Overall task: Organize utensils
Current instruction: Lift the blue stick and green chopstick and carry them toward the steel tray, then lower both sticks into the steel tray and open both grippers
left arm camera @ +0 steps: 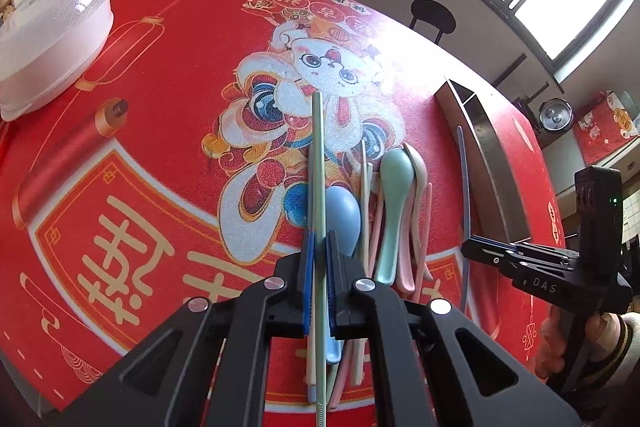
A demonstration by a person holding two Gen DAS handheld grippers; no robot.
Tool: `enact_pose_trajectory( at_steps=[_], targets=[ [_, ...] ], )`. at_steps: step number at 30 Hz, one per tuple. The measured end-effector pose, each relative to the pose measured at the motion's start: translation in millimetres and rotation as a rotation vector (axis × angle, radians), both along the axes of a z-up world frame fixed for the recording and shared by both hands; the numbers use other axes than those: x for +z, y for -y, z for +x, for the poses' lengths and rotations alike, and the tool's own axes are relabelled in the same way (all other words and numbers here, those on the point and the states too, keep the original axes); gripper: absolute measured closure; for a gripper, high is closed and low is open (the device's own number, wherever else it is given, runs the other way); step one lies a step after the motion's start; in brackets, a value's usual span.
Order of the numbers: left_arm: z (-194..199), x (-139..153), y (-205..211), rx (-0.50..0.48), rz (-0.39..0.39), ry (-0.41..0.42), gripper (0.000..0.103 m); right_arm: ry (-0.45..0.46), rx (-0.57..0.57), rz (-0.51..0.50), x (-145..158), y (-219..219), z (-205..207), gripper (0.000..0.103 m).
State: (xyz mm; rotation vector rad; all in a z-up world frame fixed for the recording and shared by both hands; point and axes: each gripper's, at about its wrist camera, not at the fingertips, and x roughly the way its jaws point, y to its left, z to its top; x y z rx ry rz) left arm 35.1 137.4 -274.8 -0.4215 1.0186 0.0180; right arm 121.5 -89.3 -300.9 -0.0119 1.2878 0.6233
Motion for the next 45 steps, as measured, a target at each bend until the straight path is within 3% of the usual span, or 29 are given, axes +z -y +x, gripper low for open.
enact_pose_trajectory(
  at_steps=[26, 31, 37, 45],
  targets=[
    [27, 48, 33, -0.091, -0.021, 0.125, 0.097, 0.161, -0.1, 0.146, 79, 55, 5, 0.097],
    [48, 64, 57, -0.144, -0.04, 0.168, 0.097, 0.205, -0.119, 0.108, 105, 81, 23, 0.097],
    [89, 71, 98, -0.202, -0.093, 0.21, 0.097, 0.229, -0.101, -0.028, 121, 114, 60, 0.097],
    [145, 63, 152, -0.208, -0.16, 0.232, 0.097, 0.155, -0.065, -0.1, 105, 139, 96, 0.097]
  ],
)
